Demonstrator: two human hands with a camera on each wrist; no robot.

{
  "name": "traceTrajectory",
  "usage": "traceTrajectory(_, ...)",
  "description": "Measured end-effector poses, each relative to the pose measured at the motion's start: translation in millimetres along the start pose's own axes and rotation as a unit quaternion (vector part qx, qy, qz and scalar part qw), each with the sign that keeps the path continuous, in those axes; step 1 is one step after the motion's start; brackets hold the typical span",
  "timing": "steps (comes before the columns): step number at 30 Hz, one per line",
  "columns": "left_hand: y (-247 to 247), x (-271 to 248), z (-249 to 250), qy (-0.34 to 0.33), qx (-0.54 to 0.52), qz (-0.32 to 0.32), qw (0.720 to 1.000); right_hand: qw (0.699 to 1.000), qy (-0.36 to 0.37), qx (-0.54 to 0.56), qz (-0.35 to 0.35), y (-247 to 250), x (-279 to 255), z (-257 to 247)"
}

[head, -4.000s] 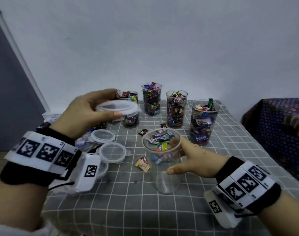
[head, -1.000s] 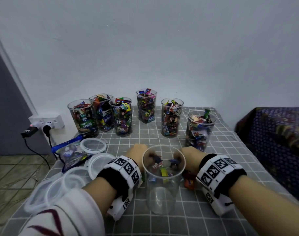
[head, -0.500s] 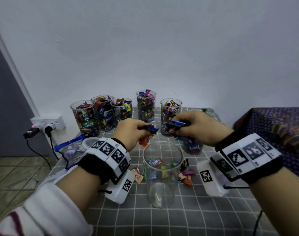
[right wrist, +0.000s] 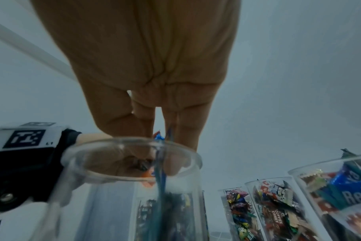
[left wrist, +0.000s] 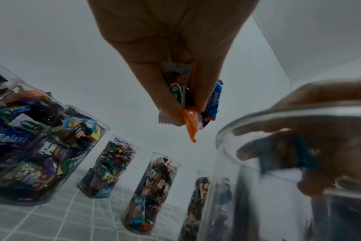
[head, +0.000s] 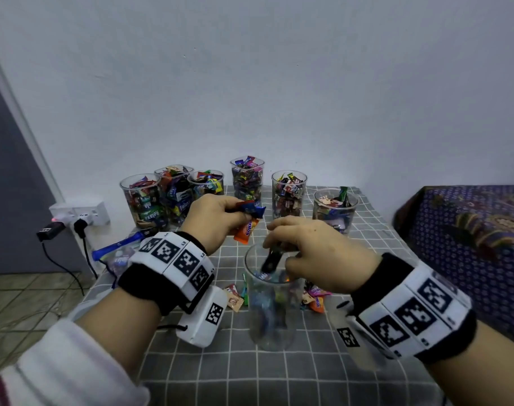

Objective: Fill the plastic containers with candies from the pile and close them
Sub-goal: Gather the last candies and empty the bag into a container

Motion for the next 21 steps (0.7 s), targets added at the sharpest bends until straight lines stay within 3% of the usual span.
traceTrajectory(2,1,-3,8,-0.007,-0.011,-0.004,1.0,1.0,-0.004,0.001,0.017,3,-4,1)
traceTrajectory(6,1,-14,24,-0.013,-0.043,-0.01,0.999,0.976,-0.055,0.142,0.153,21,-17,18)
traceTrajectory(10,-7,-28,36,-0.026,-0.066,-0.046,0.996,0.932,-0.181,0.3,0.092,-16,-36,52)
traceTrajectory(14,-21,-42,36,-0.044,-0.031,-0.078,0.995,0.898,-0.222,0.378,0.045,-51,-45,63)
traceTrajectory(21,-33,-56,34,-0.101,0.073,-0.101,0.987,0.904,-0.217,0.364,0.05,-47,-44,63)
Point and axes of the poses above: each hand's wrist, its own x-axis towards the middle knuckle, its own y-axis out of the back of the hand, z = x × y, the point moved 10 cm from there along x, towards the middle knuckle, and after that the axes turned 13 degrees about z, right-handed, at the moved point
